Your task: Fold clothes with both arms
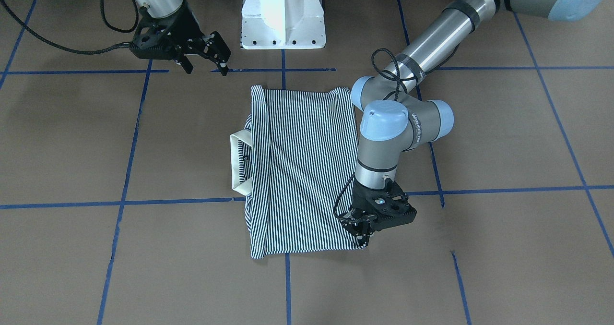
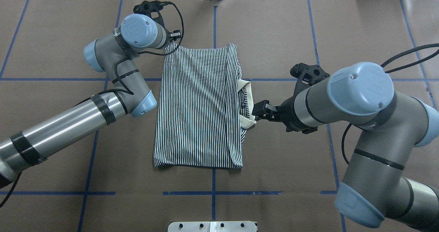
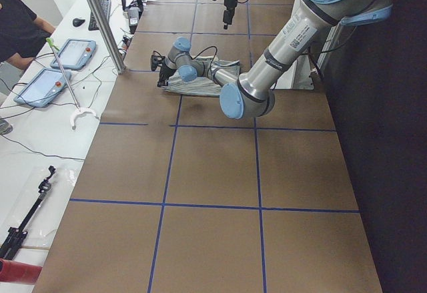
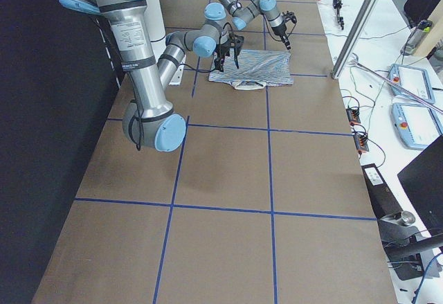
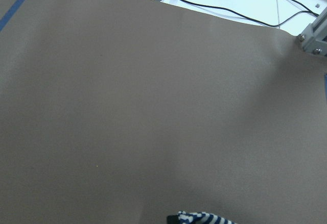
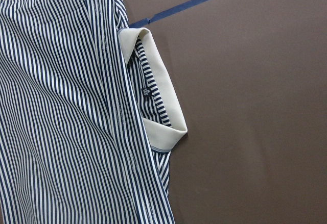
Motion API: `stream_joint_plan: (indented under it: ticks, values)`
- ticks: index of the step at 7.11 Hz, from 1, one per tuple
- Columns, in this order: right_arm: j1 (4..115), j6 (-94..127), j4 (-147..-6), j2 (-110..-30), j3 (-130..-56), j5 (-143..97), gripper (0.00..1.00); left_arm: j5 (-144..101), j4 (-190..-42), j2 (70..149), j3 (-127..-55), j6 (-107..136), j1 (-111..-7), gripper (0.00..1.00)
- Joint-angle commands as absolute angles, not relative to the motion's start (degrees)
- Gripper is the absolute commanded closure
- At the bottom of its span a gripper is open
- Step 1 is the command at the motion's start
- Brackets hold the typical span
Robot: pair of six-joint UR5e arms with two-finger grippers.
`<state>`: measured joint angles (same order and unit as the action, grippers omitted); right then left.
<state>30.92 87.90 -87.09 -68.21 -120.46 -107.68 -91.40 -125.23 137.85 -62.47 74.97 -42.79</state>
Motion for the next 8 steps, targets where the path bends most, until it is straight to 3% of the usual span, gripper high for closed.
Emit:
stream_joint_plan:
  ticks: [1, 5, 6, 8]
  values:
    - [30.2, 81.3, -87.4, -63.5, -114.3, -105.3, 0.0, -102.1, -123.5, 137.5, -65.3, 73.9, -46.5, 0.0]
    - [25.3, 74.6, -87.7, -49.5, -93.7, -99.3, 0.0, -104.4, -110.2, 121.2, -92.4, 63.0, -46.9, 0.0]
    - [24.4, 74.6, -90.3, -47.0, -90.3, -99.3, 0.0, -104.5, -109.1, 118.7, -96.4, 62.3, -46.8, 0.0]
    - [22.1, 73.5, -100.4, -44.6, -90.7, -99.4, 0.0, -104.5, -109.1, 118.0, -96.5, 62.3, -46.7, 0.0]
